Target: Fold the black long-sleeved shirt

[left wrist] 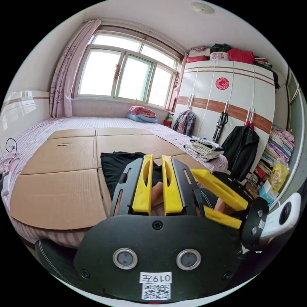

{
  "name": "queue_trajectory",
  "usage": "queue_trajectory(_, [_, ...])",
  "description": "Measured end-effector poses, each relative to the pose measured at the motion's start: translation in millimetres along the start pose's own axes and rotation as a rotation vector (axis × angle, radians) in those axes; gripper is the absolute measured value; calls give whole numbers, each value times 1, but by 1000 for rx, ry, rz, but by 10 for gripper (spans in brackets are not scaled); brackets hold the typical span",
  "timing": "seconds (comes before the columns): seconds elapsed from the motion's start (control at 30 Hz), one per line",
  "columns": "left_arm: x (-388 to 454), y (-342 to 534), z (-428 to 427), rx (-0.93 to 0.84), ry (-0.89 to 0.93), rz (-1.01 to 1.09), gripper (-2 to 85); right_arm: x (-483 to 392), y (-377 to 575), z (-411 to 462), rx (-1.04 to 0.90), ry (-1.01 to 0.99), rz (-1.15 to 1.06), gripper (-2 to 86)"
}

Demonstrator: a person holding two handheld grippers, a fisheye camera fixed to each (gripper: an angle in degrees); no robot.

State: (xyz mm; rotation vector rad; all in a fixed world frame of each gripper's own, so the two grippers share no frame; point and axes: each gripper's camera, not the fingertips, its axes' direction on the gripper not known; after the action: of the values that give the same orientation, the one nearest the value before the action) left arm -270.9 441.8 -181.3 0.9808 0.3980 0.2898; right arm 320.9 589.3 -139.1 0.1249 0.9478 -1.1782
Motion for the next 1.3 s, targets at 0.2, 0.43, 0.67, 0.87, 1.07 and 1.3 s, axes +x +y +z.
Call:
queue_trajectory(0.2, [-143, 44, 29, -182, 67, -212, 82, 24, 25, 68, -137, -51, -117, 122])
queue_trajectory(0.43, [-233, 45, 110, -312, 86, -311, 68, 3, 40, 127, -147, 17, -484, 108])
queue_trajectory(0.67, [-253, 51, 255, -514, 35, -296, 65, -7, 37, 162, -116, 30, -761, 109])
queue_trajectory(0.87, [-277, 80, 354, -612, 81, -419, 66, -3, 23, 184, -103, -9, -839, 95])
queue_trajectory(1.07, [-276, 119, 424, -669, 57, -462, 64, 2, 15, 198, -94, -24, -843, 52])
queue_trajectory(1.3, [-266, 163, 467, -681, 43, -445, 24, 5, 20, 210, -107, -34, -913, 20])
